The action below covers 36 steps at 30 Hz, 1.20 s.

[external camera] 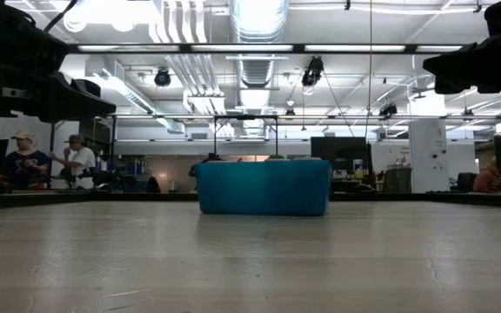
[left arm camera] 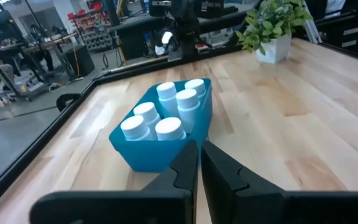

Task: Pick and place pill bottles into a basket
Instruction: Return to Home Position

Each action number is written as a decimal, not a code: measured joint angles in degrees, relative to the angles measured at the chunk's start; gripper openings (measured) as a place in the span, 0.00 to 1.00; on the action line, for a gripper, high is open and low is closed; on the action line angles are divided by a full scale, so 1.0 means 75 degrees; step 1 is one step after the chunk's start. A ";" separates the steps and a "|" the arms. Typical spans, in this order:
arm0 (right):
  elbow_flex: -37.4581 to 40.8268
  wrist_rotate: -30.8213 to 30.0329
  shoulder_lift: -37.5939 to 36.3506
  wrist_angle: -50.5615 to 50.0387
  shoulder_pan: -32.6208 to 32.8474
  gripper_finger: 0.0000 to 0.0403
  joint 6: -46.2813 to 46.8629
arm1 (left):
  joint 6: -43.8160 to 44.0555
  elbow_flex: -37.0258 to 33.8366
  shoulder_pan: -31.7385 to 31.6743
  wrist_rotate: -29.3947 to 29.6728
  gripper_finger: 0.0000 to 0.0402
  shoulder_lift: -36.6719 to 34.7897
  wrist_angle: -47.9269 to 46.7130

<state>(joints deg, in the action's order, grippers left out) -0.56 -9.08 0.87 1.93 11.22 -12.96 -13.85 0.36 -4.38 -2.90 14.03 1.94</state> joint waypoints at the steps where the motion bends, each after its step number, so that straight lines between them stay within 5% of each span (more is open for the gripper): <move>1: 0.0000 0.0002 0.0002 -0.0002 -0.0002 0.02 0.0124 | 0.0000 0.0000 0.0000 0.0000 0.01 0.0036 0.0011; 36: 0.0001 0.0004 0.0002 -0.0001 -0.0002 0.02 0.0258 | -0.0003 -0.0006 0.0003 0.0026 0.01 0.0576 0.0072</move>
<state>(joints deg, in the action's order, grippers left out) -0.55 -9.06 0.89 1.93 11.21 -11.03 -13.87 0.32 -4.36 -2.70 18.35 2.48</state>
